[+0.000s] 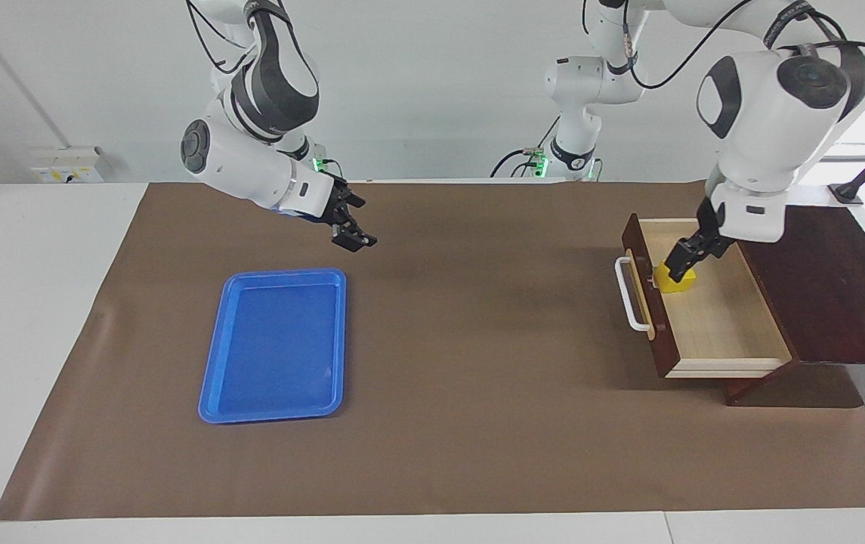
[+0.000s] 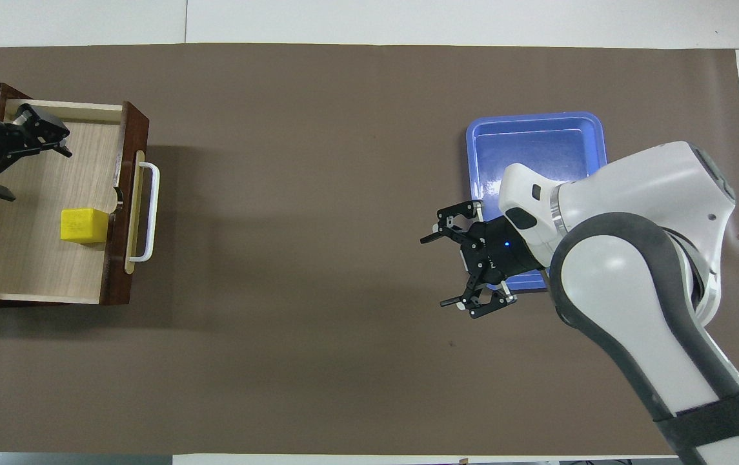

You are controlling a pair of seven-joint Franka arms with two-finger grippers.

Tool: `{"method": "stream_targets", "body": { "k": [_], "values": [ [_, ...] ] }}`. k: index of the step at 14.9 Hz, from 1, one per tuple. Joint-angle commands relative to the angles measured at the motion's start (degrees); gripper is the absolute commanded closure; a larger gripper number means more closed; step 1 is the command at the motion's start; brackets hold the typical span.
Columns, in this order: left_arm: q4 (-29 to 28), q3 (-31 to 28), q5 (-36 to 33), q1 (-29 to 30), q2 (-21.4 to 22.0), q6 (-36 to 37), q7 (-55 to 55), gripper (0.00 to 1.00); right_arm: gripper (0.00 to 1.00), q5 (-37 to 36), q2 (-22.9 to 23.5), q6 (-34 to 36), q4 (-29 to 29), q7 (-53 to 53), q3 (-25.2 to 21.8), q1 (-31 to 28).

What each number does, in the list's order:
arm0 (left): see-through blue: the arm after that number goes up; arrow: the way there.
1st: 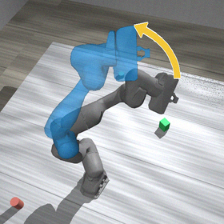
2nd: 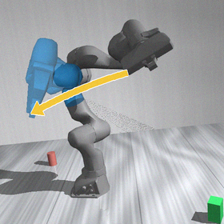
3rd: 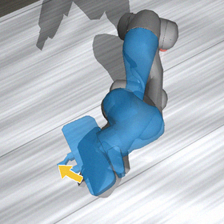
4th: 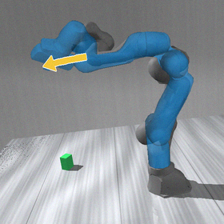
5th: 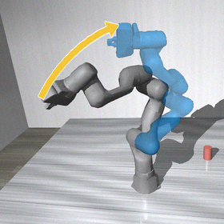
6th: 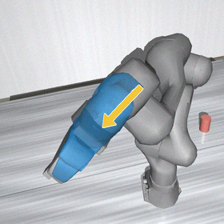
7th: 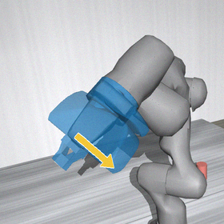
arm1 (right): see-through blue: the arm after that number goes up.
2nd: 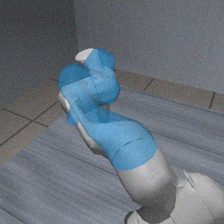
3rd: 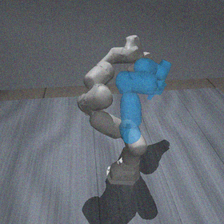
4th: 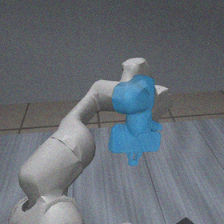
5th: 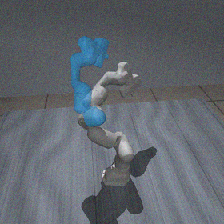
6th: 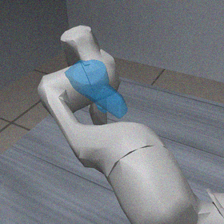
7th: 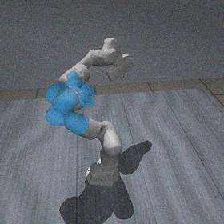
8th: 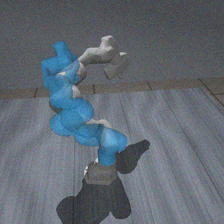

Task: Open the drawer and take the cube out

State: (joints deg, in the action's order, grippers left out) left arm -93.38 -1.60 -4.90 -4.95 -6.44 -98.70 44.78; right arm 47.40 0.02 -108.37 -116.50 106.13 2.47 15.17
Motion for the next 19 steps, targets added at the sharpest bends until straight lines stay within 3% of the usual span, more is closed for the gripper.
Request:
{"method": "stream_targets", "body": {
  "k": [1, 3, 6, 12, 17, 18, 19],
  "values": [
    [-7.7, 0.2, 0.0, 1.5, 4.2, -3.6, 15.1, 0.00, 0.00, 3.2, -0.4, -3.1, -1.4, -0.5, -0.3, 2.2],
    [-13.2, 0.3, 0.0, 3.1, 6.1, -9.0, 29.3, 0.00, 0.00, 3.2, -0.3, -5.9, -1.4, -4.7, -0.3, 4.5],
    [-21.9, 0.2, 0.0, 3.4, 9.3, -12.6, 33.5, 0.00, 0.00, 3.2, 1.8, -10.6, -1.4, -7.9, -0.2, 7.6],
    [-25.9, 0.3, 0.0, 3.5, 8.4, -19.9, 43.0, 0.00, 0.00, 3.4, 3.5, -20.1, -1.3, -12.2, -0.1, 14.4],
    [-26.7, 0.3, 0.0, 4.4, 8.3, -20.1, 44.3, 0.01, 0.00, 11.0, 5.9, -21.9, -0.3, -12.2, -0.1, 16.8],
    [-26.6, 0.3, 0.0, 4.5, 8.2, -20.5, 45.6, 0.15, 0.00, 11.0, 6.8, -22.0, 0.8, -12.2, -0.1, 16.8],
    [-26.5, 0.3, 0.0, 4.4, 7.9, -21.2, 46.6, 0.41, 0.00, 11.1, 8.4, -22.0, 1.9, -12.1, -0.1, 16.8]
  ]
}}
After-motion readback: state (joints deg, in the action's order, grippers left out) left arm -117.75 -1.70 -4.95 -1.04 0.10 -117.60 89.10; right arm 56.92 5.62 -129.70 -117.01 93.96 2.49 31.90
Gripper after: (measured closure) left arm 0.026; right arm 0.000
